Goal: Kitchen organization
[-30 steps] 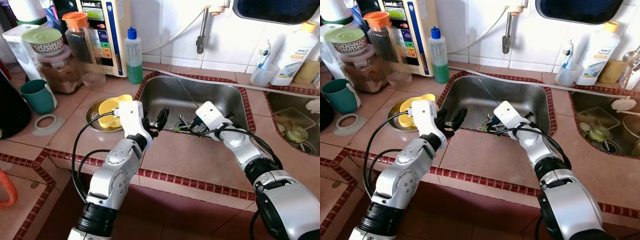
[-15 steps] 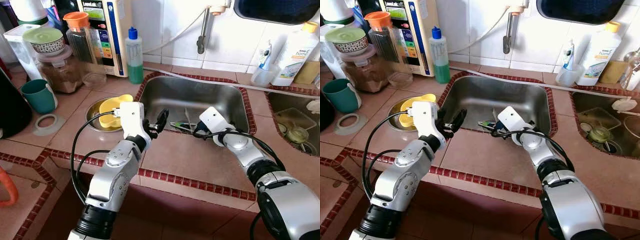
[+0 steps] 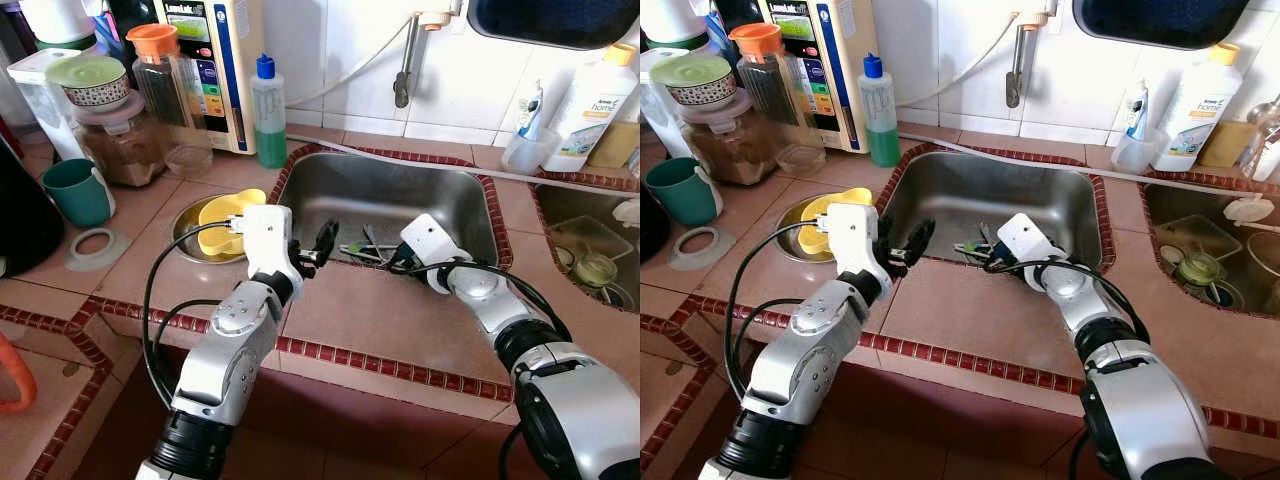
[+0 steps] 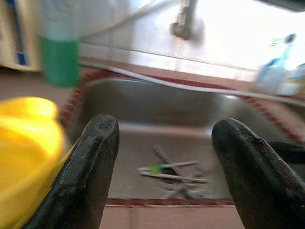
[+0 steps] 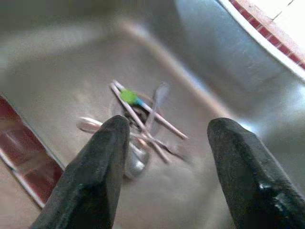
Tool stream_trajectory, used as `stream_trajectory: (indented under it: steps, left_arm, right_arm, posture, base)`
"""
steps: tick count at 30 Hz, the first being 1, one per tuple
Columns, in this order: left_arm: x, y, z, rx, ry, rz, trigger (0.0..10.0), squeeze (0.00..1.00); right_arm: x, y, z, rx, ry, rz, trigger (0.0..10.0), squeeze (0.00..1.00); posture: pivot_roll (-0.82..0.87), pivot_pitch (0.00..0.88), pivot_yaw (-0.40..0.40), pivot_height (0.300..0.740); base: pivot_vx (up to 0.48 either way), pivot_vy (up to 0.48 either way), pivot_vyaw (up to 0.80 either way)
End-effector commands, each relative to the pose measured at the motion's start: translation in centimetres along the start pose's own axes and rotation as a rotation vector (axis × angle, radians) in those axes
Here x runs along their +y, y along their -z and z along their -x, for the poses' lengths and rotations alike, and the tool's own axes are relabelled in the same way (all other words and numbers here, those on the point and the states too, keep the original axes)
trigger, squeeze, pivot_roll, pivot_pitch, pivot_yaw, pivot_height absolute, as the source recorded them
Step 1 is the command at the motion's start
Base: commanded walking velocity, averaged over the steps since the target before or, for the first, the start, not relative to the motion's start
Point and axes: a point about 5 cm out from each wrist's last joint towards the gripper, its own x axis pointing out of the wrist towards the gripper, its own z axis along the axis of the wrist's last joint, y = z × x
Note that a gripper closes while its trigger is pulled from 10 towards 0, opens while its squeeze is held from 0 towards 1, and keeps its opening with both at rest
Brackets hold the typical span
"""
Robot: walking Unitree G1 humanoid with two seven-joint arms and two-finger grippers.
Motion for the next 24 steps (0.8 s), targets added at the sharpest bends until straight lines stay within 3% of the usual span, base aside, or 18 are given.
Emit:
stream_trajectory:
  steps: [1,7,9,10,16,17,18,19,20,24]
  left_arm:
    - [1.0,-0.4,-0.3,-0.009,-0.053,-0.028,10.0,0.00]
    - [3.9,-1.3,-0.9,-0.034,-0.180,-0.084,10.0,0.00]
    - [4.8,-1.7,-1.0,-0.044,-0.216,-0.105,10.0,0.00]
    - [6.0,-2.2,-1.2,-0.052,-0.268,-0.122,10.0,0.00]
    - [8.6,-2.9,-1.3,-0.054,-0.377,-0.154,10.0,0.00]
    - [9.6,-3.0,-1.2,-0.036,-0.420,-0.166,10.0,0.00]
    - [9.6,-3.0,-1.2,-0.036,-0.420,-0.166,10.0,0.00]
    - [10.2,-2.9,-1.2,-0.015,-0.442,-0.172,10.0,0.00]
    - [11.0,-2.5,-1.1,0.027,-0.473,-0.168,10.0,0.00]
    - [11.9,-1.8,-1.2,0.110,-0.494,-0.143,10.0,0.00]
  right_arm:
    - [0.2,-1.2,-0.2,-0.071,-0.037,-0.050,10.0,1.00]
    - [1.9,-2.2,0.2,-0.230,-0.200,-0.163,10.0,1.00]
    - [2.4,-2.3,0.4,-0.260,-0.240,-0.176,10.0,1.00]
    - [3.1,-2.4,1.0,-0.299,-0.305,-0.182,10.0,1.00]
    - [4.7,-2.3,2.1,-0.345,-0.389,-0.181,10.0,1.00]
    - [5.1,-2.2,2.4,-0.346,-0.399,-0.179,10.0,0.89]
    - [5.1,-2.2,2.4,-0.346,-0.399,-0.179,10.0,0.89]
    - [5.3,-2.2,2.5,-0.349,-0.404,-0.180,10.0,0.60]
    - [5.6,-2.4,2.8,-0.358,-0.419,-0.186,10.0,0.02]
    - [5.9,-3.0,3.5,-0.371,-0.442,-0.189,10.0,0.00]
  posture:
    - [0.05,0.022,0.019,0.740]
    - [0.04,0.023,0.022,0.740]
    - [0.03,0.022,0.023,0.740]
    - [0.03,0.024,0.026,0.740]
    - [0.02,0.024,0.027,0.740]
    - [0.02,0.024,0.028,0.740]
    - [0.02,0.024,0.028,0.740]
    - [0.02,0.024,0.029,0.740]
    - [0.02,0.025,0.030,0.740]
    - [0.02,0.025,0.032,0.740]
  base:
    - [0.000,0.000,0.00]
    - [0.000,0.000,0.00]
    - [0.000,0.000,0.00]
    - [0.000,0.000,0.00]
    - [0.000,0.000,0.00]
    - [0.000,0.000,0.00]
    - [0.000,0.000,0.00]
    - [0.000,0.000,0.00]
    - [0.000,0.000,0.00]
    - [0.000,0.000,0.00]
